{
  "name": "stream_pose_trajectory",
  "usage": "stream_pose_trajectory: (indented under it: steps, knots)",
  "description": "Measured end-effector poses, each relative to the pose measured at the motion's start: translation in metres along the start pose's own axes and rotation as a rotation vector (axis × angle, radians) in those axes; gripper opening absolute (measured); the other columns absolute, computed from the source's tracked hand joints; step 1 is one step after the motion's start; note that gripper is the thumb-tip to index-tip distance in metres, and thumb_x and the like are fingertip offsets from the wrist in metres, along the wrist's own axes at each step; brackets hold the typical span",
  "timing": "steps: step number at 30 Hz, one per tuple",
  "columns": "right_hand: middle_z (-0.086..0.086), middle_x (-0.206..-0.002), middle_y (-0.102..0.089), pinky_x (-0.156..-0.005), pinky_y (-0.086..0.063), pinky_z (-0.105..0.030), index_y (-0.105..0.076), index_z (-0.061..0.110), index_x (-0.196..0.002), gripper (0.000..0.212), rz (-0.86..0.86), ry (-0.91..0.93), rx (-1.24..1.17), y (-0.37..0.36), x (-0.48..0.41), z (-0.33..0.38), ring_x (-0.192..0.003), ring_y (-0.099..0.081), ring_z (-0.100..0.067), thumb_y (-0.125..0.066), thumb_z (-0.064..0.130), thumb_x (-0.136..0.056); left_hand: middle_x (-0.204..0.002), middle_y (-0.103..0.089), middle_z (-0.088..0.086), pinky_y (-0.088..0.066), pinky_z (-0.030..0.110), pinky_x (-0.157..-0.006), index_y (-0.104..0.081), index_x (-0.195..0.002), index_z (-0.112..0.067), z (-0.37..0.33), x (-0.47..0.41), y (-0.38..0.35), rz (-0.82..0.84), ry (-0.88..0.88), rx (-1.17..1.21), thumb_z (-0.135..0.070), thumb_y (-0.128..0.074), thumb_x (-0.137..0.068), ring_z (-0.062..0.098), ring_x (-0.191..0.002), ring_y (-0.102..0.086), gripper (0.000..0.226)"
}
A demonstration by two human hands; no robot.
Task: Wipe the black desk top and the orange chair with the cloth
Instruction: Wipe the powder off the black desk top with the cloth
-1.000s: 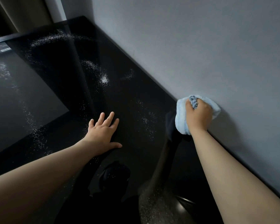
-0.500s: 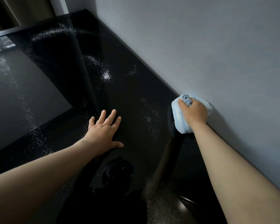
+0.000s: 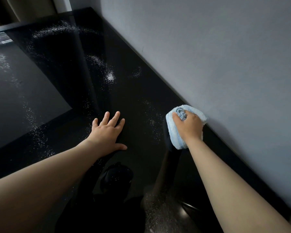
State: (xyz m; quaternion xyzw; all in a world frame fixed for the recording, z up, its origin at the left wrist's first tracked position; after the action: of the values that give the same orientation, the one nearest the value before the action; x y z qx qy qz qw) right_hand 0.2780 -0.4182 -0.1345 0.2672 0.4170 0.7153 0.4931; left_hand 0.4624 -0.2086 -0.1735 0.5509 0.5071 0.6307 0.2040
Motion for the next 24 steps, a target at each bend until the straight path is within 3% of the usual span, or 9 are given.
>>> stream_pose_trajectory:
  steps: [12,19,24]
  knots:
    - [0.002,-0.063,-0.057,-0.062,-0.035,-0.028,-0.056,0.012,-0.064,0.034,0.007,0.044,0.01,-0.012,0.045,0.02,-0.065,-0.052,-0.016,-0.061,0.036,-0.087,-0.16,0.016,0.001,-0.01,0.057,-0.117,0.0,-0.154,-0.025,0.001,0.0,0.001,-0.019,-0.002,0.004,-0.07,-0.054,-0.08,0.033,-0.147,0.01,0.103]
    - [0.003,-0.067,-0.058,-0.068,-0.047,-0.033,-0.056,0.015,-0.066,0.03,0.024,0.056,-0.029,-0.023,0.078,0.033,-0.071,-0.055,-0.017,-0.062,0.038,-0.085,-0.162,0.009,0.002,-0.019,0.052,-0.117,-0.007,-0.154,-0.024,0.0,0.001,0.015,0.055,-0.01,-0.005,-0.065,-0.06,-0.08,0.032,-0.148,0.002,0.101]
    - [0.002,-0.075,-0.063,-0.075,-0.049,-0.033,-0.065,0.013,-0.076,0.027,0.03,0.087,-0.036,-0.025,0.098,0.043,-0.08,-0.058,-0.016,-0.062,0.038,-0.085,-0.162,0.007,0.002,-0.011,0.055,-0.118,-0.009,-0.154,-0.019,-0.007,0.02,0.015,0.078,-0.052,-0.007,-0.062,-0.059,-0.083,0.031,-0.148,0.005,0.096]
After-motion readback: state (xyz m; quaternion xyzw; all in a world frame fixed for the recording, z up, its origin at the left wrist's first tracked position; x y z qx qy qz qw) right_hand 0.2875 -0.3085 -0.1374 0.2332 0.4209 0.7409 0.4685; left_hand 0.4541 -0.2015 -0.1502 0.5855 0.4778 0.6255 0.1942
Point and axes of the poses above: each hand's wrist, its own x-axis away from the middle knuckle, its own y-axis out of the back of the hand, z = x × y, the point moved 8 cm from there along -x, towards the middle knuckle
